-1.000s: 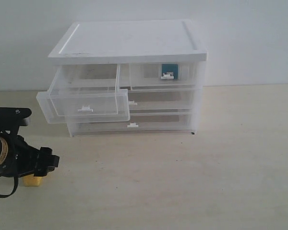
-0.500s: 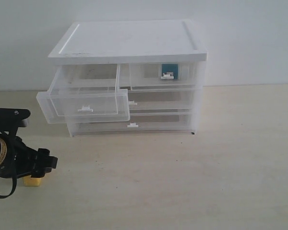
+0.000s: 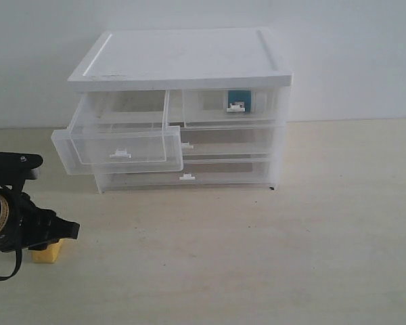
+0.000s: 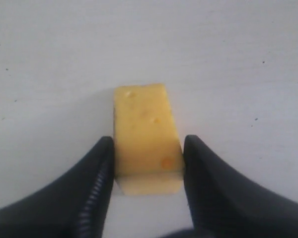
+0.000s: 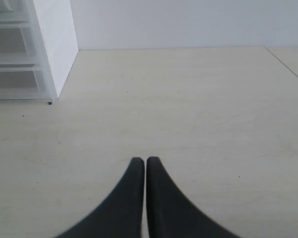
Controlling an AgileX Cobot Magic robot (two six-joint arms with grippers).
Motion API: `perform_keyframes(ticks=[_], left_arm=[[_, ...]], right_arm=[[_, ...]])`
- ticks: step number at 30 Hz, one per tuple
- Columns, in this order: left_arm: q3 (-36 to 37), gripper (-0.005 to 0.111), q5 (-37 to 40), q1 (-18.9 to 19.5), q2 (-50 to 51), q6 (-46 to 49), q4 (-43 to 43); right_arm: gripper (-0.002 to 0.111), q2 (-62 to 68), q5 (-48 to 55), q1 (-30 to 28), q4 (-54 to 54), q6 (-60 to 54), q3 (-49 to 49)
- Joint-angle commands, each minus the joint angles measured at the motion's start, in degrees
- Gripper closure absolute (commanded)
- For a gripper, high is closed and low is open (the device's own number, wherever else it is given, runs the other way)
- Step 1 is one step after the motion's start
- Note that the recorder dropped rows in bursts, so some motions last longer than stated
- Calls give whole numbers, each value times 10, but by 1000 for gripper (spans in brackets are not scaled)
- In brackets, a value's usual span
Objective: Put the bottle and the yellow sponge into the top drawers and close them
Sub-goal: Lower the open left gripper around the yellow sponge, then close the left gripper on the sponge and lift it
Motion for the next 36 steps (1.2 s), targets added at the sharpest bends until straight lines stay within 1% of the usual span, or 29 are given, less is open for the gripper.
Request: perform_keyframes(ticks=[1, 3, 5, 7, 13, 17, 19, 20, 23, 24, 27, 28, 29, 31, 33, 36], left_arm=[[-2, 102, 11, 2, -10, -1, 7], [3, 102, 17, -3, -33, 14, 0], [25, 102, 15, -14, -65, 37, -18], [38, 102, 10, -37, -87, 53, -31], [61, 102, 2, -106, -127, 61, -42], [72, 102, -42, -154, -144, 62, -43], [75, 102, -90, -190, -146, 73, -40], [75, 102, -110, -199, -146, 73, -34], [75, 102, -193, -224, -146, 70, 6], [75, 102, -244, -231, -146, 69, 21], [69, 102, -368, -235, -146, 60, 68], [64, 102, -390, -235, -146, 50, 79], [58, 102, -403, -235, -146, 34, 92], [36, 102, -405, -235, -146, -5, 138], [10, 102, -390, -235, -146, -47, 200], [-41, 102, -378, -235, -146, -144, 312]], right_arm=[[108, -4, -4, 1, 0, 0, 2], [108, -4, -4, 1, 0, 0, 2], [108, -4, -4, 1, 0, 0, 2], [108, -4, -4, 1, 0, 0, 2], [108, -4, -4, 1, 0, 0, 2], [108, -4, -4, 1, 0, 0, 2], [108, -4, -4, 1, 0, 0, 2], [108, -4, -4, 1, 0, 0, 2], [108, -4, -4, 1, 0, 0, 2], [108, -4, -4, 1, 0, 0, 2], [108, -4, -4, 1, 0, 0, 2], [108, -4, -4, 1, 0, 0, 2], [108, -4, -4, 1, 0, 0, 2], [108, -4, -4, 1, 0, 0, 2], [108, -4, -4, 1, 0, 0, 2], [108, -4, -4, 1, 0, 0, 2]])
